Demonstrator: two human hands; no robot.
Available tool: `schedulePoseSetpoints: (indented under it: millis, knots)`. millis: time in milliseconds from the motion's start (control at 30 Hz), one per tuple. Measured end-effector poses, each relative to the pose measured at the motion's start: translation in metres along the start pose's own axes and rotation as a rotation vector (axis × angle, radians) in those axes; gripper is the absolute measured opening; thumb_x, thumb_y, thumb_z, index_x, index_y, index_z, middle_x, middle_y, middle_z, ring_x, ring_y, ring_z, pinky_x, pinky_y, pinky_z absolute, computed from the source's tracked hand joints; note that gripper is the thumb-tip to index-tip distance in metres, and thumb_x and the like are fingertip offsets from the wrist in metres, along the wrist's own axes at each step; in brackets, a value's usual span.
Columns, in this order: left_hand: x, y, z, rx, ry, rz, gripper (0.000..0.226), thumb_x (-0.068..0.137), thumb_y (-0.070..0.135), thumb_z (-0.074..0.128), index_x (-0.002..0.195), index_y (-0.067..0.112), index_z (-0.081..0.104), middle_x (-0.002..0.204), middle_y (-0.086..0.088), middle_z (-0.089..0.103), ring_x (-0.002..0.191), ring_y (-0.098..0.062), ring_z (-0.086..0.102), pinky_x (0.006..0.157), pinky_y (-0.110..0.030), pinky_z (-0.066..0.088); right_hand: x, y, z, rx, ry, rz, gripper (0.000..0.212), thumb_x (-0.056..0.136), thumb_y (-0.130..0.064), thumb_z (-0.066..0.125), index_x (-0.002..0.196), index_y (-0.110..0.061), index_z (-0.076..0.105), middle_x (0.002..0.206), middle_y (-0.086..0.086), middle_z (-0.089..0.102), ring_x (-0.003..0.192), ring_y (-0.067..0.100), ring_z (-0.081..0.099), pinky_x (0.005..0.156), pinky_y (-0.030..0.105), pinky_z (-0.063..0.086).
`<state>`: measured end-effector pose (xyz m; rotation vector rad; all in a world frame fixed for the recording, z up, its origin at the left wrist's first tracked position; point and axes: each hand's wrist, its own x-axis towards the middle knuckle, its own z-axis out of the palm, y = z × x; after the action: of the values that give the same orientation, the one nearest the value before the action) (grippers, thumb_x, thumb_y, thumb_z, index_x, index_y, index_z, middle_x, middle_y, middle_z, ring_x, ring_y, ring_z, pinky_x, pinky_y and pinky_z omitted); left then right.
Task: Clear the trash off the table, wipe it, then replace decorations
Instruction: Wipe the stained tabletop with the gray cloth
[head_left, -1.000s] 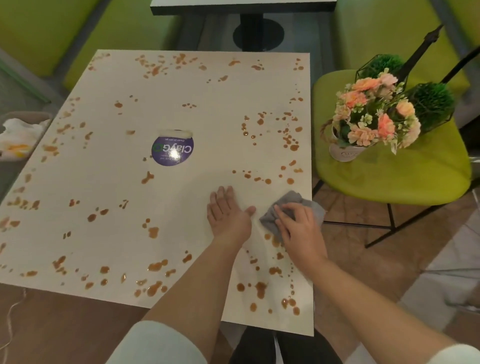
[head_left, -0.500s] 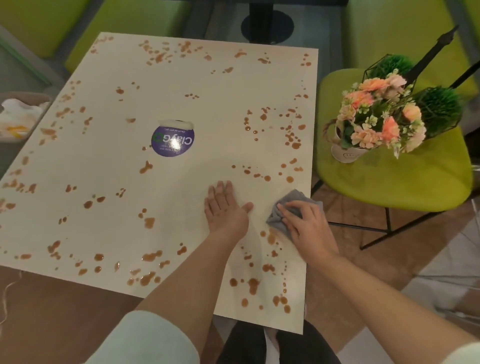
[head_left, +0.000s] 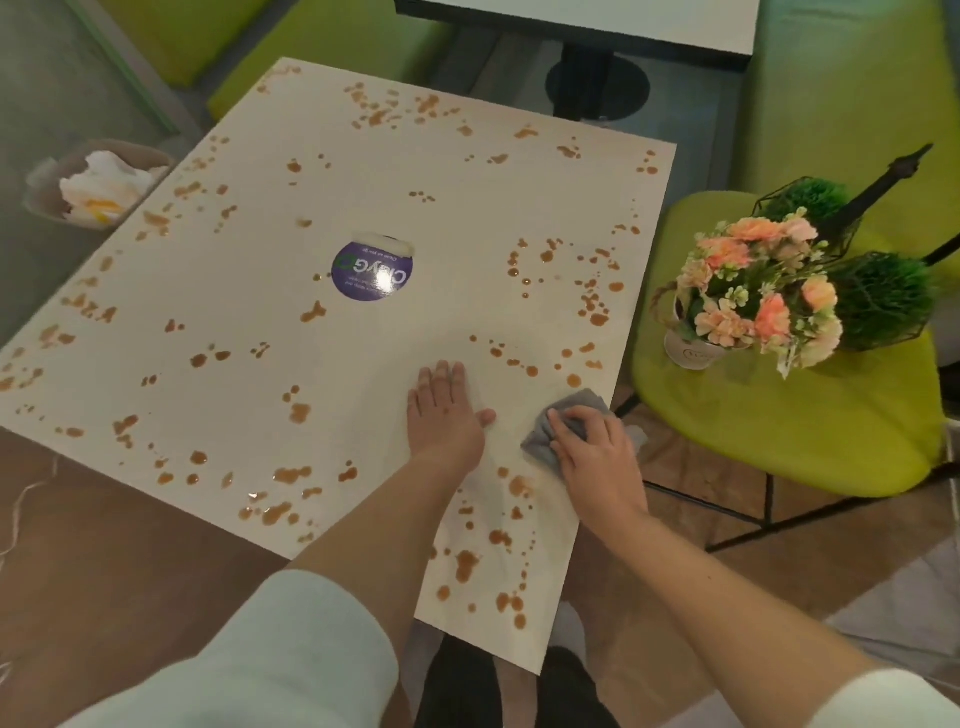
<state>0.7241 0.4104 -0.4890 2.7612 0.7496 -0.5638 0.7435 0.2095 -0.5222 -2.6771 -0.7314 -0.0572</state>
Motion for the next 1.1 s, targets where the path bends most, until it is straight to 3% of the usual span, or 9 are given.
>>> schedulePoseSetpoints:
  millis: [67,167,333,467,567,700,800,900,1100]
  knots:
    - [-0.003,-0.001,-0.004,-0.034,0.046,0.023,0.071,0.102,0.048,0.034,0.156,0.015,0.003,0.163,-0.008,0.002,0.15,-0.028,0.003,0.121,-0.038,0.01,-0.009,-0.017,0.004,0.007,-0.022,-0.112,0.04,0.09,-0.024,0.069,0.129,-0.021,0.064,0.12,0.004,0.06,0.107,0.025,0.048,0.085,0.043,0.052]
    - [-0.017,-0.003,-0.012,-0.126,0.181,0.066,0.046,0.103,0.036,0.038,0.145,0.018,0.037,0.148,-0.007,0.038,0.133,-0.026,0.035,0.105,-0.037,0.034,-0.016,-0.017,0.0,0.029,-0.107,-0.318,0.041,0.09,-0.028,0.067,0.131,-0.027,0.063,0.122,0.0,0.059,0.111,0.023,0.048,0.088,0.04,0.05]
    - [-0.073,-0.019,-0.005,-0.42,0.455,-0.185,0.03,0.103,0.029,0.036,0.123,0.031,0.06,0.122,0.005,0.059,0.116,-0.019,0.047,0.093,-0.036,0.036,0.019,-0.009,-0.004,0.007,-0.183,-0.238,0.039,0.098,-0.033,0.054,0.137,-0.026,0.057,0.125,0.003,0.055,0.11,0.028,0.047,0.087,0.047,0.049]
    - [-0.113,-0.04,0.023,-0.622,0.588,-0.66,0.025,0.102,0.023,0.039,0.119,0.025,0.057,0.123,-0.002,0.052,0.116,-0.022,0.044,0.091,-0.035,0.037,-0.002,-0.023,-0.005,-0.002,-0.252,-0.339,0.048,0.1,-0.042,0.033,0.141,-0.025,0.052,0.127,0.001,0.053,0.114,0.023,0.038,0.095,0.044,0.047]
    - [-0.129,-0.048,0.043,-0.697,0.644,-0.955,0.025,0.1,0.022,0.048,0.123,0.017,0.051,0.13,-0.011,0.046,0.119,-0.029,0.04,0.097,-0.041,0.036,-0.002,-0.016,-0.013,-0.041,-0.377,-0.5,0.055,0.102,-0.047,0.02,0.151,-0.029,0.034,0.14,-0.002,0.042,0.125,0.019,0.026,0.11,0.039,0.03]
    - [-0.128,-0.052,0.056,-0.948,0.655,-1.221,0.043,0.098,0.034,0.052,0.133,0.012,0.041,0.137,-0.013,0.039,0.125,-0.031,0.037,0.102,-0.043,0.032,0.028,-0.034,0.001,-0.066,-0.41,-0.405,0.053,0.105,-0.043,0.024,0.156,-0.028,0.018,0.15,0.004,0.028,0.137,0.026,0.02,0.115,0.041,0.017]
    - [-0.12,-0.056,0.061,-1.263,0.715,-1.303,0.052,0.1,0.047,0.041,0.139,0.011,0.037,0.14,-0.009,0.043,0.124,-0.029,0.044,0.1,-0.043,0.037,0.019,-0.049,0.008,-0.052,-0.377,-0.408,0.056,0.104,-0.043,0.02,0.155,-0.022,0.022,0.148,0.006,0.03,0.134,0.027,0.022,0.113,0.043,0.016]
    - [-0.118,-0.058,0.061,-1.567,0.799,-1.345,0.058,0.101,0.056,0.025,0.134,0.011,0.04,0.124,-0.006,0.056,0.098,-0.026,0.053,0.082,-0.036,0.04,0.005,-0.035,0.0,-0.083,-0.442,-0.508,0.061,0.1,-0.051,0.011,0.155,-0.027,0.018,0.149,-0.001,0.023,0.137,0.022,0.015,0.113,0.034,0.001]
    - [-0.113,-0.061,0.066,-1.466,0.713,-1.402,0.069,0.099,0.06,0.008,0.134,0.013,0.046,0.119,-0.007,0.062,0.088,-0.022,0.047,0.078,-0.034,0.033,0.04,-0.052,0.015,-0.024,-0.392,-0.414,0.05,0.105,-0.042,0.024,0.152,-0.028,0.02,0.156,-0.002,0.02,0.146,0.021,0.008,0.121,0.037,0.002]
